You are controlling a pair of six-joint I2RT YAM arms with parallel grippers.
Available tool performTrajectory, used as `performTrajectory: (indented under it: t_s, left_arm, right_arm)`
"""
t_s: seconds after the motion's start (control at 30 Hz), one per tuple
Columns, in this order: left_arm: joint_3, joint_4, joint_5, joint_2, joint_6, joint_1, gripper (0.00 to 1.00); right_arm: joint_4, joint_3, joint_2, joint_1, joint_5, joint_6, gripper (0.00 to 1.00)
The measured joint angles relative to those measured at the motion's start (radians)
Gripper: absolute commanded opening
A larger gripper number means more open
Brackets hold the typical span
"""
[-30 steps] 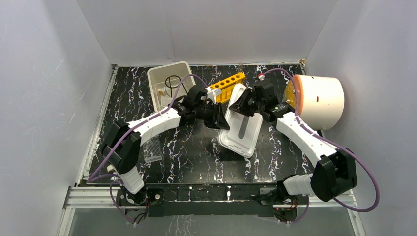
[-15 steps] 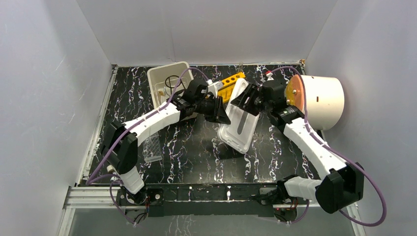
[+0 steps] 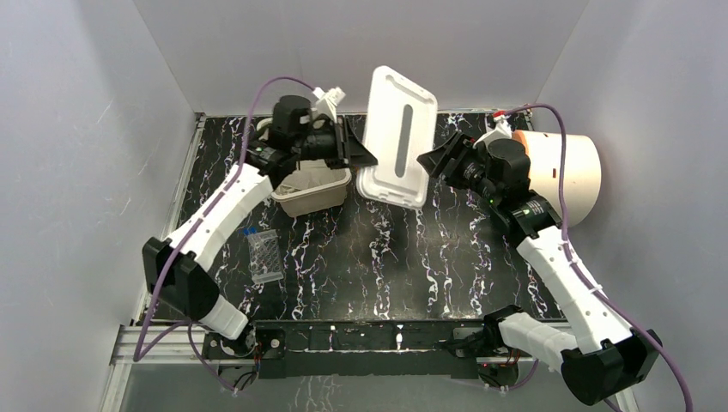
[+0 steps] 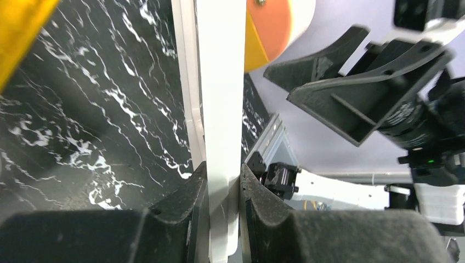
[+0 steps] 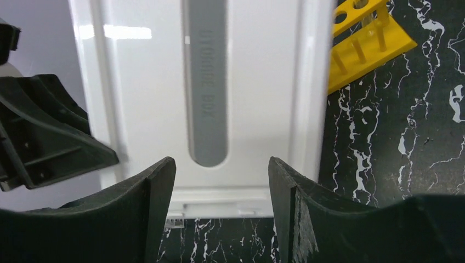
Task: Organize the chemistry lab equipment
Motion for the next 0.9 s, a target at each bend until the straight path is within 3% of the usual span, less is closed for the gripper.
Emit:
performTrajectory:
  t_s: [0.4,0.7,0.9]
  left_arm:
    - [0.016,-0.075,-0.035,-0.133,-0.031,0.320,0.00]
    - [-0.051,-0.112,-0.059,-0.148,-0.123,0.460,0.00]
    - [-0.100,-0.111,-0.014,-0.148,-0.169,0.496,0.00]
  right_arm:
    - [0.019,0.000,0.030,0.000,0.004,-0.010,0.72]
    - [0.021,0.047,0.146,0.000,-0.049,-0.010,0.70]
    - [0.021,0.052,0.178,0.000,-0.080,-0.008,0.70]
